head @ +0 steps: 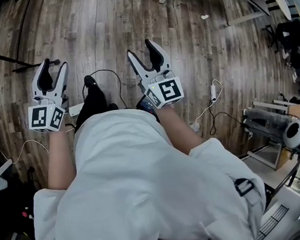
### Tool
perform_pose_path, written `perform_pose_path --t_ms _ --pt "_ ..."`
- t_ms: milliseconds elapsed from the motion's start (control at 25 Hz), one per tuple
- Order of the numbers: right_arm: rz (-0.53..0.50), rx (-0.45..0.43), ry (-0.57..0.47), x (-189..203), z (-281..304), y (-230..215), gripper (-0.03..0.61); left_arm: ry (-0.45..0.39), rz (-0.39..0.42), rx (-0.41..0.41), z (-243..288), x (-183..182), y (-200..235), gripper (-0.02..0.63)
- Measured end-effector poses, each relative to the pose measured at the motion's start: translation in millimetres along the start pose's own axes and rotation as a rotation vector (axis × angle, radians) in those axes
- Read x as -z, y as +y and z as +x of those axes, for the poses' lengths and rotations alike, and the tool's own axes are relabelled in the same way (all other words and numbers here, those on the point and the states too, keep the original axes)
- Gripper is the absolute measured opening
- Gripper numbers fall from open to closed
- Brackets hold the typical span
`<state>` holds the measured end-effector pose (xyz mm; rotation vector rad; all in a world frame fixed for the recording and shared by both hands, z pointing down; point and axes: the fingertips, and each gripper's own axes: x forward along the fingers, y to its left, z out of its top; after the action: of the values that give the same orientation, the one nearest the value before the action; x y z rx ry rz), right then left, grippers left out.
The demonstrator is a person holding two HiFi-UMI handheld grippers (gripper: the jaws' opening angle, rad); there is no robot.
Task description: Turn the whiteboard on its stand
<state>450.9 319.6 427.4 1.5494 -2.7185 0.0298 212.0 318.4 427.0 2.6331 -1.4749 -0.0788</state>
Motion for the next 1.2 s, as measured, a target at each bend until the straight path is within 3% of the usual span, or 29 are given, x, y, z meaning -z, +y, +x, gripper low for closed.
perform_pose_path --t_ms 280,480,920,1200 --pt "-0.009 -0.009 0.032 6 63 -20 0.238 -0.013 0.004 0.002 53 -3 43 0.247" --pt "-0.031 -0.01 0.055 3 134 -33 0.249 0.023 0.108 0.022 96 -10 88 0.247" --pt "-0.066 -0.035 0.072 -12 324 -49 0.318 0.032 0.081 0.035 196 -28 237 0.313" --pt "-0.083 -0.067 0.059 -17 401 -52 0.331 0.023 0.077 -0.004 229 -29 301 0.328"
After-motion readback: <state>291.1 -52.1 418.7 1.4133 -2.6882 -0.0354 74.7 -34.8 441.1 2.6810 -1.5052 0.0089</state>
